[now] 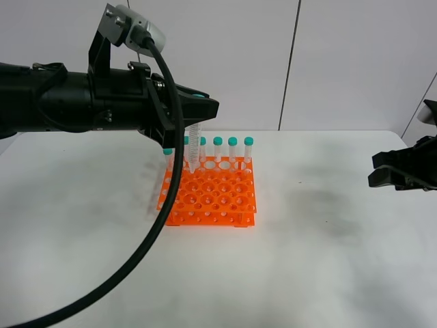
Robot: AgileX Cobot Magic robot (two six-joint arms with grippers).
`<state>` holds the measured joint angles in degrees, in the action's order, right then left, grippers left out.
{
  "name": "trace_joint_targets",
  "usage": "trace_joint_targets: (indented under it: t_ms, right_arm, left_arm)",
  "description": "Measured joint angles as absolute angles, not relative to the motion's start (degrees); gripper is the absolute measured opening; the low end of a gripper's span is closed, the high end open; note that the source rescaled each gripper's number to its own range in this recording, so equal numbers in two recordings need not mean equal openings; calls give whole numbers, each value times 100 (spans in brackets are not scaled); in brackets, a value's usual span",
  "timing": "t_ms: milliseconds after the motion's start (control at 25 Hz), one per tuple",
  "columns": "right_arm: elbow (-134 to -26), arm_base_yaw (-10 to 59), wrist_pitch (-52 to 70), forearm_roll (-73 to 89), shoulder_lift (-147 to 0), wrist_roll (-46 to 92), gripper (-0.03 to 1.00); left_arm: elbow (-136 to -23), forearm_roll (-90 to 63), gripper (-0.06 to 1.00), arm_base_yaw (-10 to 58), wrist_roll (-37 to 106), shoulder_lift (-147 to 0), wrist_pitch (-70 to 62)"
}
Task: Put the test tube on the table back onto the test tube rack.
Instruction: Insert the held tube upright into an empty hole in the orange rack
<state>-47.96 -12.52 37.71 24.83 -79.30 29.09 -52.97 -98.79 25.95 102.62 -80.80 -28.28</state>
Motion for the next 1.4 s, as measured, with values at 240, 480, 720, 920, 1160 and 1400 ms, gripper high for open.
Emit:
trace_joint_targets:
  t_ms: [240, 480, 720, 920, 1160, 1400]
  right_arm:
    - [-4798, -1252, 4428, 2070, -6678, 2593, 54]
    - [-4798, -1252, 5561, 1867, -5960, 2462, 54]
    - [-4820, -1252, 6856, 1470, -5907, 1971, 54]
    - [-4820, -1252, 6928, 813, -5906, 1314, 54]
    - [-4820, -1252, 6933, 777, -5824, 1220, 54]
    - [-4820, -843, 6938, 709, -4942, 1259, 54]
  left_arm:
    - [-5297, -9879, 0, 2595, 10262, -8080, -2828]
    - [-5297, -9879, 0, 2595, 10262, -8080, -2828]
    - [-5297, -9879, 0, 2595, 10262, -8080, -2828]
    - [-5297, -9879, 0, 2595, 10262, -8080, -2828]
    - [-5297, -9879, 0, 2595, 10262, -8080, -2828]
    - [-5297, -9879, 0, 2595, 10262, -8080, -2828]
